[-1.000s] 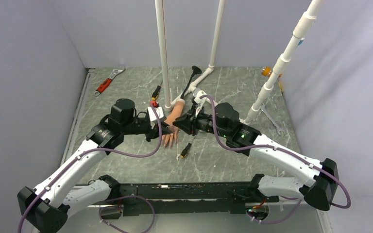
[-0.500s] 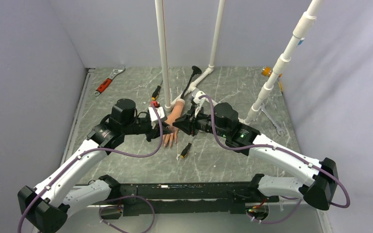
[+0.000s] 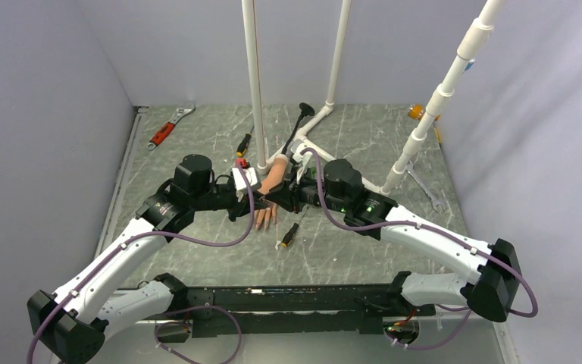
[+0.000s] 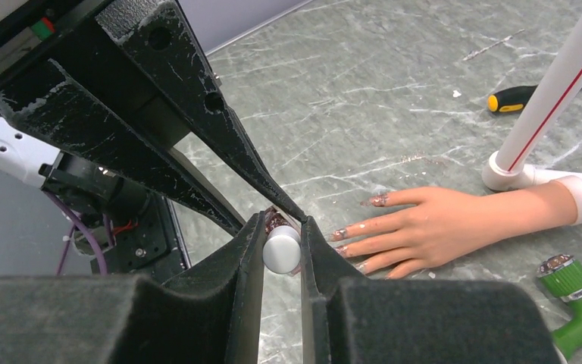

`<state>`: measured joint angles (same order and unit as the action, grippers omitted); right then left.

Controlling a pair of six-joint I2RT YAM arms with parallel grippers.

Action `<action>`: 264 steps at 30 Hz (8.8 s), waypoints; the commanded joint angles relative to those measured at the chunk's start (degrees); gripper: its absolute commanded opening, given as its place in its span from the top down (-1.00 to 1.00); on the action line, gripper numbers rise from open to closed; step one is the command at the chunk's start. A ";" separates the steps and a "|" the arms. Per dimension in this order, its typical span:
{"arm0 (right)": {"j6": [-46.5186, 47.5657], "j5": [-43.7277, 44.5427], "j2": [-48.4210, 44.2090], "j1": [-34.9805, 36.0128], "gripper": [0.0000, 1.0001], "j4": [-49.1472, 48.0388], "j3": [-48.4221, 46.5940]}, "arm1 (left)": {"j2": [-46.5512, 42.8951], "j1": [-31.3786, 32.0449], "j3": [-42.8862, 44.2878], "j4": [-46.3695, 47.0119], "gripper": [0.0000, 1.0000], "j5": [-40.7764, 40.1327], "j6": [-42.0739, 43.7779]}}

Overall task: Paint the nails
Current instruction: Screw the nail polish bottle.

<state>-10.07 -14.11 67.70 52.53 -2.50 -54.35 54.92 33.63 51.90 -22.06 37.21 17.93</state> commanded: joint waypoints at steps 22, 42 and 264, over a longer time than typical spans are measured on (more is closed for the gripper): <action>-11.59 13.74 0.46 0.00 1.00 4.18 -4.28 | -2.82 0.44 1.89 3.90 1.00 -10.09 -1.17; -12.31 5.63 5.94 0.07 1.00 2.84 -6.98 | -3.82 1.51 1.33 3.94 1.00 -10.83 -0.11; 0.78 -25.33 -6.13 -7.13 -0.13 -23.48 3.55 | -2.09 -8.36 0.22 16.20 1.00 25.75 -11.96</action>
<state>-9.06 -37.30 60.71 45.60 -22.13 -47.22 52.51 24.91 49.54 -6.17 61.63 4.80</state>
